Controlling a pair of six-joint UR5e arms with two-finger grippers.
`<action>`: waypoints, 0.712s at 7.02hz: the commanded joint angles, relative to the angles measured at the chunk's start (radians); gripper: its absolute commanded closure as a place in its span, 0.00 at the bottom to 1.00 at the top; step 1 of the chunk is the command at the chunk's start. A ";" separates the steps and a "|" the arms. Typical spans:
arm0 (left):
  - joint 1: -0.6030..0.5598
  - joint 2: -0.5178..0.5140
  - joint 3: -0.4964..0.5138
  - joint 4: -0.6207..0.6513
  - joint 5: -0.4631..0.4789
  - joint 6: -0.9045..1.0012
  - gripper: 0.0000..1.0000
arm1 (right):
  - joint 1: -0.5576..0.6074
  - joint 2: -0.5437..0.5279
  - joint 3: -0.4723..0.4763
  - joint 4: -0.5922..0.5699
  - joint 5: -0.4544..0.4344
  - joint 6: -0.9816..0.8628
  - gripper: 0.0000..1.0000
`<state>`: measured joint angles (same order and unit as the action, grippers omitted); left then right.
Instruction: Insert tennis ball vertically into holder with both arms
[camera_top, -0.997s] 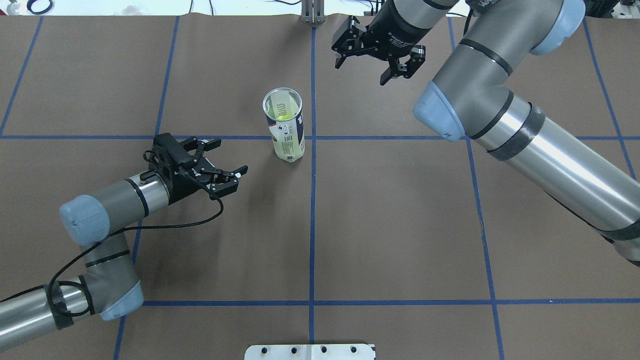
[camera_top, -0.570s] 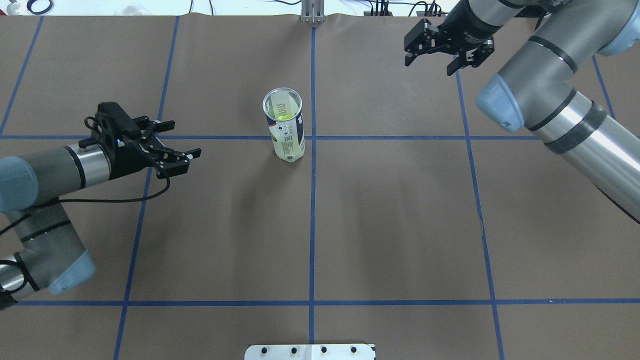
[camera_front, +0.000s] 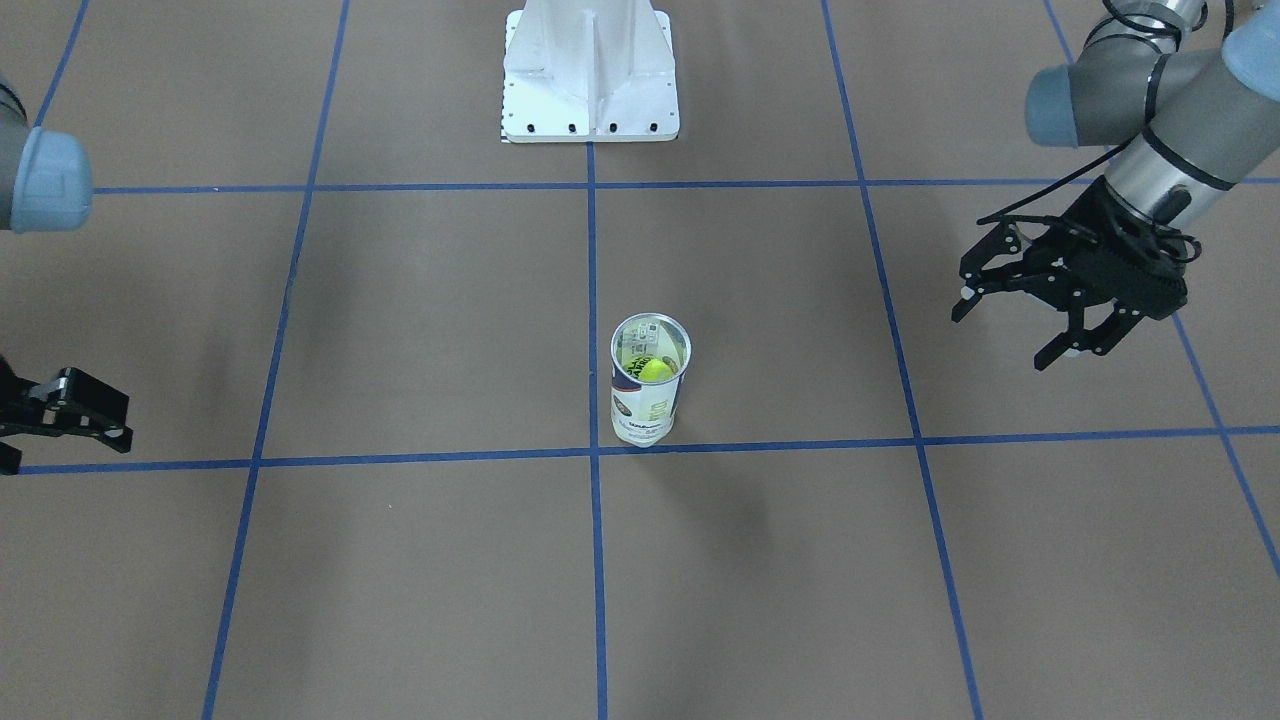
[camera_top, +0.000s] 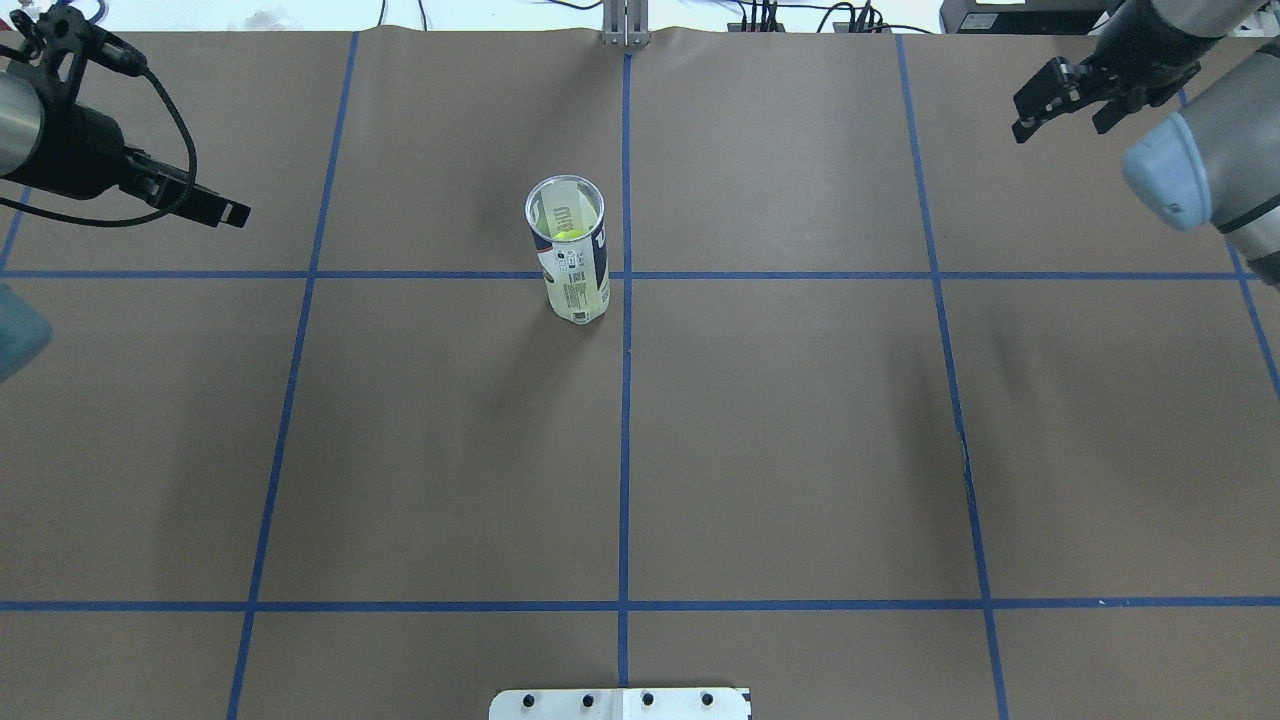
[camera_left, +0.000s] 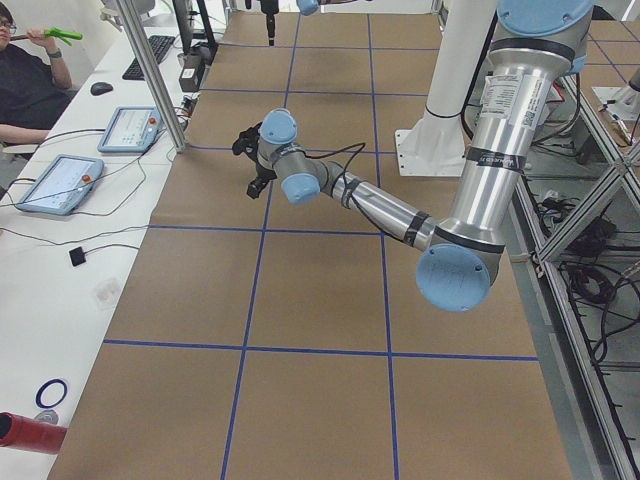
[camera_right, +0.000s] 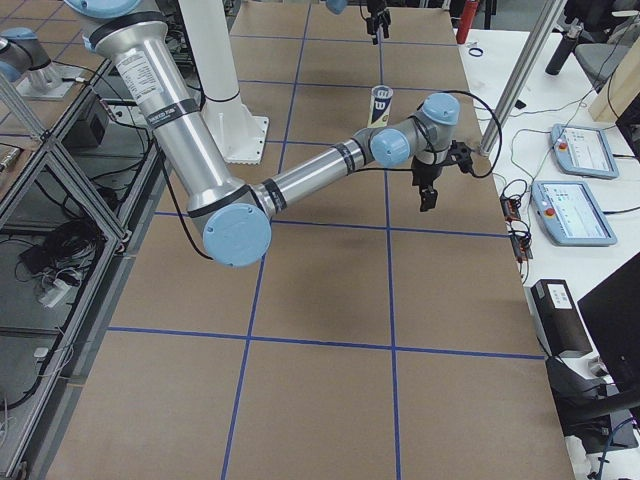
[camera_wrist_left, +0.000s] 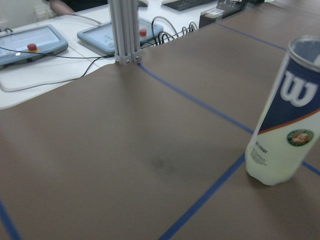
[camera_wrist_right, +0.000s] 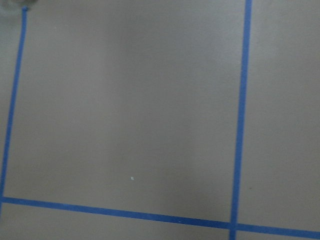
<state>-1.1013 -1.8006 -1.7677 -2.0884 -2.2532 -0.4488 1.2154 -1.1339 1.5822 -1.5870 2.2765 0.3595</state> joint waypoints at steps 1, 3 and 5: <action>-0.109 0.048 0.025 0.059 0.146 0.120 0.01 | 0.071 -0.130 -0.002 -0.002 0.011 -0.179 0.01; -0.176 0.107 0.031 0.183 0.144 0.314 0.01 | 0.165 -0.217 -0.020 -0.004 0.046 -0.352 0.01; -0.226 0.110 0.021 0.414 0.119 0.392 0.01 | 0.267 -0.298 -0.041 0.001 0.096 -0.485 0.01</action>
<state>-1.3057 -1.6999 -1.7407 -1.7846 -2.1273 -0.1126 1.4201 -1.3822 1.5493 -1.5888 2.3500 -0.0380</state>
